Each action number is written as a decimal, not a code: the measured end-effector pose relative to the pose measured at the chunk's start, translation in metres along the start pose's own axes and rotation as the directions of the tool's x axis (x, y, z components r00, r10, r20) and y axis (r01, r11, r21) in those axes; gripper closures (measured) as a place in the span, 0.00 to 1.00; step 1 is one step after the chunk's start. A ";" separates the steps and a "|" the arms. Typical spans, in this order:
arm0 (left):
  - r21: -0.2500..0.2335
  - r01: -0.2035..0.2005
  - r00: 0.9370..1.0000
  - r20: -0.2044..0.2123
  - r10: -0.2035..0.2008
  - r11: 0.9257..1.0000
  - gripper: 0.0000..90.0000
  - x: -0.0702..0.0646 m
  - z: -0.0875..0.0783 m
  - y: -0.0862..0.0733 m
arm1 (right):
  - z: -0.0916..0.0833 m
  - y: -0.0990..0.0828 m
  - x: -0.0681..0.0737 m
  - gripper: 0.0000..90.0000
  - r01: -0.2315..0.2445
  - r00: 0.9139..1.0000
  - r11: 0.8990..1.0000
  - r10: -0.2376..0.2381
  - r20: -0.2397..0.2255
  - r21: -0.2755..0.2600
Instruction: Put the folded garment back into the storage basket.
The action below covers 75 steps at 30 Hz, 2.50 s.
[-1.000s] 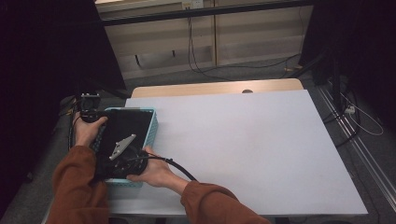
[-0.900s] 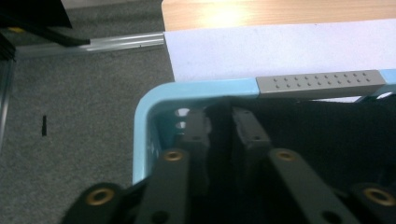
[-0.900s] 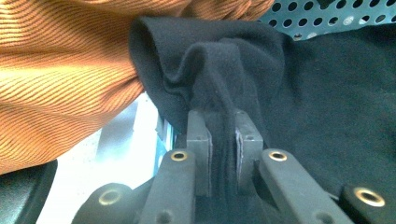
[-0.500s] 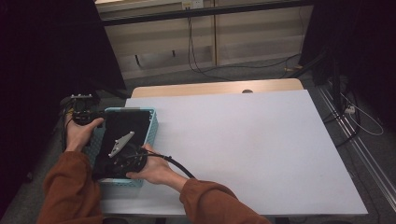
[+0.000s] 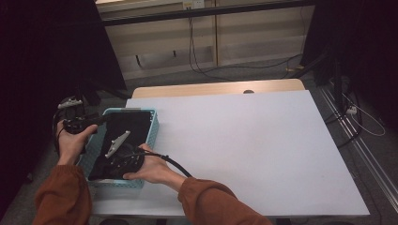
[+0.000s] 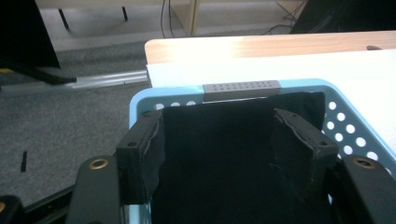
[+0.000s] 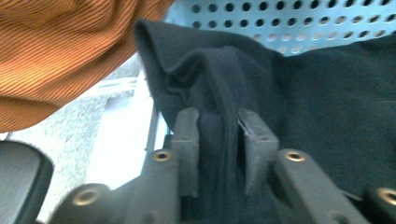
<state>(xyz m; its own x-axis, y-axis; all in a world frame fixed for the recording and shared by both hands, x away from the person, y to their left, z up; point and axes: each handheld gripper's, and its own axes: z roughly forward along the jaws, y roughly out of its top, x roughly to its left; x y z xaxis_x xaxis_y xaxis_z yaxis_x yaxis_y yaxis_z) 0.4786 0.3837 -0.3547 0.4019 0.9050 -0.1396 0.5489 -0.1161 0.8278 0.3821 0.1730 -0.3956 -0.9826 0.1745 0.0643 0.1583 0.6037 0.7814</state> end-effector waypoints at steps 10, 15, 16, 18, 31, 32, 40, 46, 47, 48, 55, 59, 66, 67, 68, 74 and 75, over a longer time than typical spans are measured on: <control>-0.041 -0.016 1.000 -0.007 0.016 0.999 0.39 -0.009 -0.014 -0.010 | -0.013 0.008 0.003 0.67 0.022 1.000 0.998 -0.023 -0.008 -0.060; -0.056 -0.023 1.000 0.006 0.023 0.998 0.39 -0.015 -0.020 -0.017 | -0.004 0.011 0.005 0.80 0.029 0.999 0.998 -0.030 -0.026 -0.048; -0.055 -0.024 1.000 0.011 0.024 0.998 0.38 -0.016 -0.021 -0.018 | -0.001 0.011 0.006 0.82 0.030 0.999 0.999 -0.031 -0.031 -0.042; -0.065 -0.020 1.000 0.016 0.021 0.998 0.38 -0.019 -0.024 -0.021 | 0.004 0.011 0.008 0.88 0.027 0.999 0.999 -0.028 -0.034 -0.028; -0.108 -0.033 0.999 0.022 0.035 0.994 0.34 -0.035 -0.046 -0.032 | 0.022 0.018 0.013 0.93 0.039 0.999 0.999 -0.039 -0.029 0.001; -0.106 -0.039 0.999 0.022 0.041 0.994 0.34 -0.035 -0.047 -0.032 | 0.021 0.018 0.013 0.92 0.035 0.999 0.999 -0.035 -0.027 -0.001; -0.119 -0.052 0.999 0.004 0.053 0.992 0.27 -0.046 -0.053 -0.036 | 0.009 0.011 0.009 0.73 -0.001 1.000 0.998 0.000 -0.023 -0.064; -0.126 -0.085 0.996 -0.002 0.085 0.988 0.20 -0.053 -0.054 -0.042 | -0.007 0.003 0.006 0.66 -0.030 0.999 0.995 0.026 -0.038 -0.100; -0.123 -0.103 0.995 -0.009 0.102 0.987 0.18 -0.055 -0.054 -0.042 | -0.009 0.001 0.006 0.65 -0.027 0.999 0.995 0.024 -0.032 -0.099; -0.118 -0.115 0.993 -0.022 0.114 0.986 0.16 -0.057 -0.055 -0.042 | -0.011 0.000 0.005 0.64 -0.024 0.999 0.995 0.021 -0.026 -0.100; -0.132 -0.109 0.994 -0.026 0.107 0.985 0.07 -0.065 -0.060 -0.043 | -0.032 -0.013 -0.001 0.54 -0.047 0.999 0.991 0.050 0.015 -0.128; -0.135 -0.120 0.993 -0.024 0.118 0.984 0.06 -0.070 -0.061 -0.045 | -0.044 -0.023 -0.005 0.48 -0.063 0.996 0.989 0.071 0.054 -0.136; -0.173 -0.107 0.994 -0.009 0.107 0.979 0.05 -0.075 -0.068 -0.048 | -0.063 -0.035 -0.011 0.38 -0.084 0.987 0.985 0.103 0.122 -0.148; -0.174 -0.116 0.993 -0.014 0.115 0.978 0.05 -0.076 -0.069 -0.049 | -0.066 -0.037 -0.011 0.37 -0.087 0.986 0.985 0.106 0.130 -0.148; -0.176 -0.120 0.993 -0.018 0.118 0.977 0.05 -0.077 -0.070 -0.050 | -0.069 -0.039 -0.012 0.35 -0.091 0.985 0.984 0.112 0.135 -0.157; -0.181 -0.115 0.993 -0.026 0.112 0.977 0.05 -0.081 -0.076 -0.057 | -0.085 -0.050 -0.014 0.26 -0.112 0.976 0.977 0.143 0.164 -0.180; -0.176 -0.116 0.993 -0.032 0.112 0.977 0.05 -0.082 -0.076 -0.058 | -0.088 -0.052 -0.014 0.24 -0.116 0.975 0.976 0.147 0.167 -0.186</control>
<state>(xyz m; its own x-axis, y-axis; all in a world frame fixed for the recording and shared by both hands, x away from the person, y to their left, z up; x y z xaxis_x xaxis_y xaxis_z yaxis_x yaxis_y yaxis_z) 0.3580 0.3471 -0.3501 0.4378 0.8986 -0.0284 0.3607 -0.1467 0.9211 0.3789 0.0709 -0.3830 -0.9182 0.3893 0.0740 0.2498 0.4237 0.8707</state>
